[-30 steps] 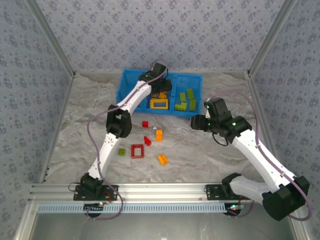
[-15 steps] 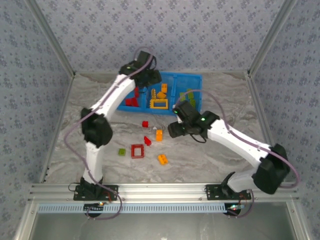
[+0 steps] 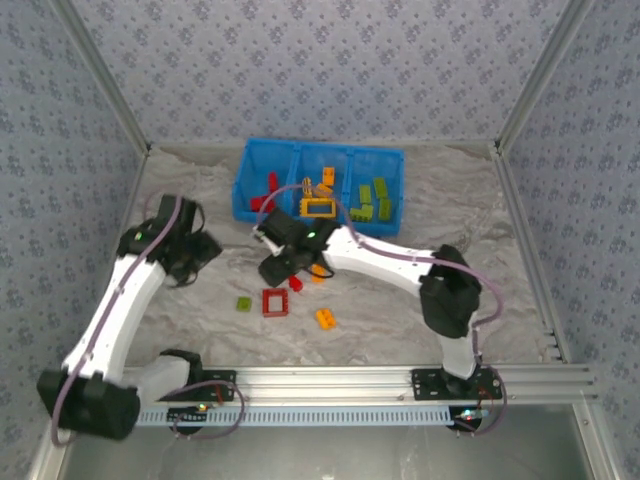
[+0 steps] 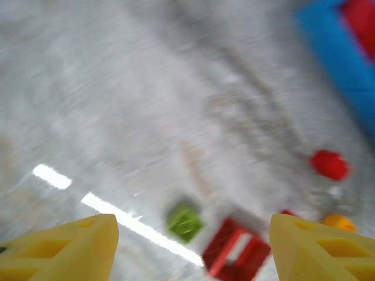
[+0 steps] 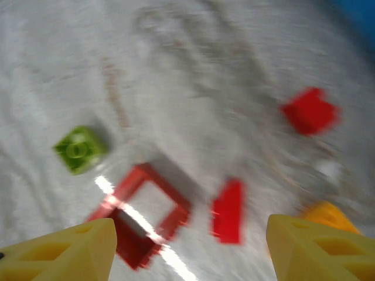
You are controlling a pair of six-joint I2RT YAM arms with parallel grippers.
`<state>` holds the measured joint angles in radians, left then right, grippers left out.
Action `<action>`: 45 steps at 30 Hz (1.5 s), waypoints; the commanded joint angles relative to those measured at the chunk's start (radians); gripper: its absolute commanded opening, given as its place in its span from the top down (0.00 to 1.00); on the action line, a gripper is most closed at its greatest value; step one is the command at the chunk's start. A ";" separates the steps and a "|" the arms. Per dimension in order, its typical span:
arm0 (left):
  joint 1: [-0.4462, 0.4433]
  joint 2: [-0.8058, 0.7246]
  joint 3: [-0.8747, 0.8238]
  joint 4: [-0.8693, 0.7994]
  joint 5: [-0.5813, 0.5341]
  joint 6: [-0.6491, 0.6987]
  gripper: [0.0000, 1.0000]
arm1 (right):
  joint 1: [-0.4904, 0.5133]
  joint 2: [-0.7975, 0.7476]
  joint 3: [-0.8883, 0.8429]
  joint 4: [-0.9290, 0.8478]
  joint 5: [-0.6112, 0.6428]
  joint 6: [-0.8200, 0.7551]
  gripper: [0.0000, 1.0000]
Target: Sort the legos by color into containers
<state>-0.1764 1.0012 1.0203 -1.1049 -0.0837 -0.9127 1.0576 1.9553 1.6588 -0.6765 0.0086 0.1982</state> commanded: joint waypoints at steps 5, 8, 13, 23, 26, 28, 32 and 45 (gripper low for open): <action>0.029 -0.324 -0.070 -0.381 -0.010 -0.188 0.31 | 0.079 0.211 0.200 -0.113 -0.111 -0.210 0.22; 0.029 -0.400 -0.071 -0.443 -0.005 -0.238 0.31 | 0.082 0.313 0.331 -0.213 -0.060 -0.266 0.22; 0.029 -0.423 -0.068 -0.457 0.019 -0.263 0.30 | 0.081 0.373 0.398 -0.239 -0.071 -0.292 0.21; 0.029 -0.426 -0.032 -0.471 0.023 -0.260 0.30 | 0.122 0.441 0.441 -0.226 -0.055 -0.279 0.21; 0.028 -0.432 -0.019 -0.467 0.029 -0.259 0.30 | 0.123 0.474 0.478 -0.231 -0.055 -0.277 0.21; 0.029 -0.428 -0.011 -0.471 0.028 -0.252 0.30 | 0.122 0.495 0.495 -0.239 -0.042 -0.269 0.22; 0.029 -0.421 -0.002 -0.469 0.031 -0.241 0.30 | 0.127 0.518 0.514 -0.239 -0.027 -0.263 0.29; 0.029 -0.401 -0.028 -0.390 0.055 -0.175 0.30 | 0.108 0.459 0.543 -0.252 0.000 -0.209 0.60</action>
<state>-0.1520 0.5808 0.9966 -1.5288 -0.0502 -1.1336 1.1774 2.4626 2.1700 -0.8948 0.0109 -0.0425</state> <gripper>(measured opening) 0.695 0.410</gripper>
